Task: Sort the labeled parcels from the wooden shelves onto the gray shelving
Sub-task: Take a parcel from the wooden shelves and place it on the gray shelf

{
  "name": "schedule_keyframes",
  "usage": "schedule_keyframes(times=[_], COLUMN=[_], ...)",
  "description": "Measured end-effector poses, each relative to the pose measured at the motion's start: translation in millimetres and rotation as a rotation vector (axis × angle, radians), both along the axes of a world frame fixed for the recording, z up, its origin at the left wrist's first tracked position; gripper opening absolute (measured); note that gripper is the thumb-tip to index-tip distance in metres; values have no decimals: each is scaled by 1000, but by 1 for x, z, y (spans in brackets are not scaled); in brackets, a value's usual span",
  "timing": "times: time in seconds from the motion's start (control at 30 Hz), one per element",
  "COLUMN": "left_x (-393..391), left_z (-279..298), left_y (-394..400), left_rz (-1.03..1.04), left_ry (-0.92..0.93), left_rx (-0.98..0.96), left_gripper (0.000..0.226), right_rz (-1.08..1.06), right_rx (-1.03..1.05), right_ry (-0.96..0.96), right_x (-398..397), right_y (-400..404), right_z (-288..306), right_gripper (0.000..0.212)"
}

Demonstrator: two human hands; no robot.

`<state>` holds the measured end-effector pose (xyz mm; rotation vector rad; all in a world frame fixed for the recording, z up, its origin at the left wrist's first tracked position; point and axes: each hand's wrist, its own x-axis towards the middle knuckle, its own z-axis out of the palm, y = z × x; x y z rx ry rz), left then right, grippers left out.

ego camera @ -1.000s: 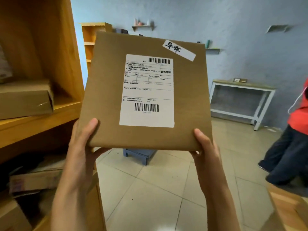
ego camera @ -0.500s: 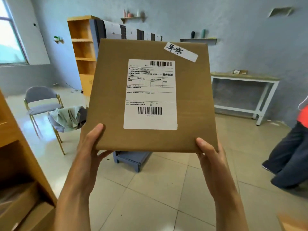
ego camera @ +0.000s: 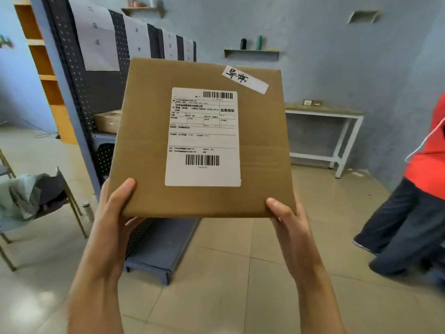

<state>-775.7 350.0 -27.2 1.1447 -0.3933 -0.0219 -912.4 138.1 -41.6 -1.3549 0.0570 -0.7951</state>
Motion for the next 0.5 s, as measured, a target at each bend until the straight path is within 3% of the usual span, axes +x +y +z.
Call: schedule_keyframes(times=[0.07, 0.17, 0.4, 0.5], left_x=[35, 76, 166, 203], left_z=[-1, -4, -13, -15], left_y=[-23, -55, -124, -154], left_rz=[-17, -66, -133, -137], left_ry=[-12, -14, -1, -16], left_rx=[-5, 6, 24, 60], left_gripper=[26, 31, 55, 77], right_rz=[-32, -61, -102, -73], right_rx=[6, 36, 41, 64], right_ry=[4, 12, 22, -6], right_x=[28, 63, 149, 192], right_y=[-21, -48, -113, -147], right_z=[4, 2, -11, -18], right_gripper=[87, 84, 85, 81])
